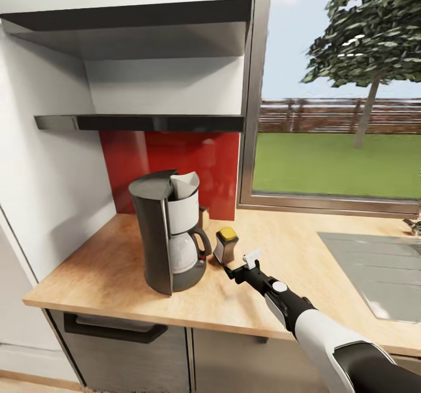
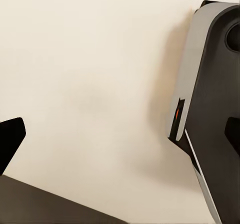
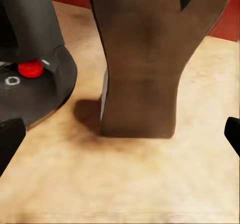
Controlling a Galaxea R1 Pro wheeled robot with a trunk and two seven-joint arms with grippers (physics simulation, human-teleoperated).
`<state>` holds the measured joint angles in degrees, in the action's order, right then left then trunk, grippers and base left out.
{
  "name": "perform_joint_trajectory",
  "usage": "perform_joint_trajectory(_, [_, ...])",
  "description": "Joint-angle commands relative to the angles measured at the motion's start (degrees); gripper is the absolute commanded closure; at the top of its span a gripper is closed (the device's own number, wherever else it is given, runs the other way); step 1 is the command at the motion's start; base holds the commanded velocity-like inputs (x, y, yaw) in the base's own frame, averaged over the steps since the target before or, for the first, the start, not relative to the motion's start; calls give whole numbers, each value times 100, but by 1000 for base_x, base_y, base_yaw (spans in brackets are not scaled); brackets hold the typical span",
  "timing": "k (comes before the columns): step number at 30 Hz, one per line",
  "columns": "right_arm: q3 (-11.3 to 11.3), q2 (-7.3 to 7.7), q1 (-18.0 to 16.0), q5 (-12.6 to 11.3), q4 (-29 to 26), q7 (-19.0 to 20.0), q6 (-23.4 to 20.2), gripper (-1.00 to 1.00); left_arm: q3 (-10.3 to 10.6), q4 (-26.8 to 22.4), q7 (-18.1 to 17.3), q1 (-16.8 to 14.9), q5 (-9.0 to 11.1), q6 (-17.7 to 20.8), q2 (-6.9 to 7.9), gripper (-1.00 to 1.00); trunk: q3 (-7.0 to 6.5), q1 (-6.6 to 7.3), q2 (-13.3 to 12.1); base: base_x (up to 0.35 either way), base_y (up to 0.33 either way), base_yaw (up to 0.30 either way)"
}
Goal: Set up a coffee station on the kitchen countertop: keep the coffee maker on the countertop, move the bottle of coffee from the kitchen shelf to the counter next to the coffee maker, place a paper coffee filter on top of the coffee maker, put the saucer next to the coffee maker with the coffee cup on the saucer, and place the electric kettle next to the coffee maker.
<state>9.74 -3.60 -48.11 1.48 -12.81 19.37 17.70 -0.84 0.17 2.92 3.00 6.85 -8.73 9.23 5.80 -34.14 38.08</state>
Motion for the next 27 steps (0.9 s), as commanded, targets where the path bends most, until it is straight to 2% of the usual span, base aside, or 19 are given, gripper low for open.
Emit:
perform_joint_trajectory(1, [2,0,-6,16,7,5,22,-100,-3,1,-2,1,44,-23,0,-100,8,1,8,-278,-91,0])
perform_joint_trajectory(16, [2,0,-6,12,7,5,22,-100,-9,0,-2,2,44,-23,0,-100,8,1,8,-239,-12,0])
perform_joint_trajectory(27, [2,0,-6,12,7,5,22,-100,-12,-8,-2,3,44,-23,0,-100,8,1,8,-68,-5,0])
